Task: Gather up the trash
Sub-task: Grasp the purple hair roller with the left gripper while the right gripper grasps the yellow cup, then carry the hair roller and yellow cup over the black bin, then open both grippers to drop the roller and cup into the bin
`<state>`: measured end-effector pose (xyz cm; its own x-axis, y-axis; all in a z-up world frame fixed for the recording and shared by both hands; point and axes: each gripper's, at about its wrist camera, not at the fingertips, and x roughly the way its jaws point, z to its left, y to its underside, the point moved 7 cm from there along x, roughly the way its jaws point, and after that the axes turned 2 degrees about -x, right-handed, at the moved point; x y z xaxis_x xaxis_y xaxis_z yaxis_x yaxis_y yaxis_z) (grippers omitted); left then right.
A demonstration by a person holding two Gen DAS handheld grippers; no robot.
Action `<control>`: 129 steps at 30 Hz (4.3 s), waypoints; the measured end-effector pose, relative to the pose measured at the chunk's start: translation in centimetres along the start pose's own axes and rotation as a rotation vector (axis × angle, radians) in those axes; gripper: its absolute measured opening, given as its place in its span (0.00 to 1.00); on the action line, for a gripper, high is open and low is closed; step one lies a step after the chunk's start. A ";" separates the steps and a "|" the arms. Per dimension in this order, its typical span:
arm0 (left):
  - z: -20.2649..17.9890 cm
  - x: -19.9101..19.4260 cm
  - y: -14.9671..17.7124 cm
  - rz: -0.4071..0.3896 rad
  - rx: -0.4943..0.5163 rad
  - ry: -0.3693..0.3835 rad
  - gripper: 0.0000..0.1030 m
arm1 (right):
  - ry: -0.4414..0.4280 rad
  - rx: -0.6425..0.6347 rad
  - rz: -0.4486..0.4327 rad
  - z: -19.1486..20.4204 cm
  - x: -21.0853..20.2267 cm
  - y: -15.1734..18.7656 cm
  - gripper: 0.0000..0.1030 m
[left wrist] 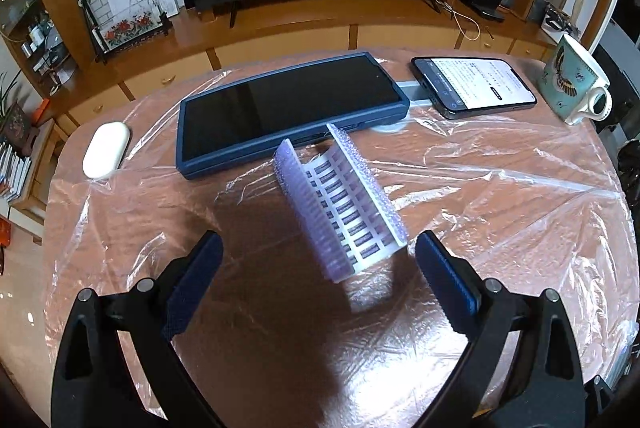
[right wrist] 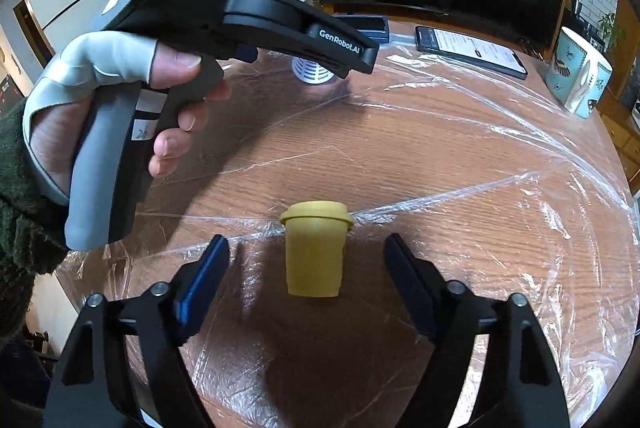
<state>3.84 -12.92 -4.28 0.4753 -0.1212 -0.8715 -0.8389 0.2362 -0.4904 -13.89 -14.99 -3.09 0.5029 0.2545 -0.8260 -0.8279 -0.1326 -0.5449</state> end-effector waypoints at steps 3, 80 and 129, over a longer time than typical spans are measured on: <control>-0.1 0.3 -0.1 0.001 0.009 0.006 0.90 | 0.008 -0.004 0.003 0.0 0.1 0.0 0.67; -2.3 -16.5 19.6 -0.144 0.081 0.241 0.44 | -0.192 0.076 -0.092 -3.9 -11.1 5.5 0.29; -8.7 -10.8 33.9 0.146 0.369 0.241 0.44 | -0.127 -0.055 0.236 0.2 -4.6 20.1 0.29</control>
<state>-32.10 -11.97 -11.57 0.2478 -0.2713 -0.9300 -0.7213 0.5893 -0.3641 -32.87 -18.67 -10.19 0.2591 0.3281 -0.9084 -0.9022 -0.2536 -0.3490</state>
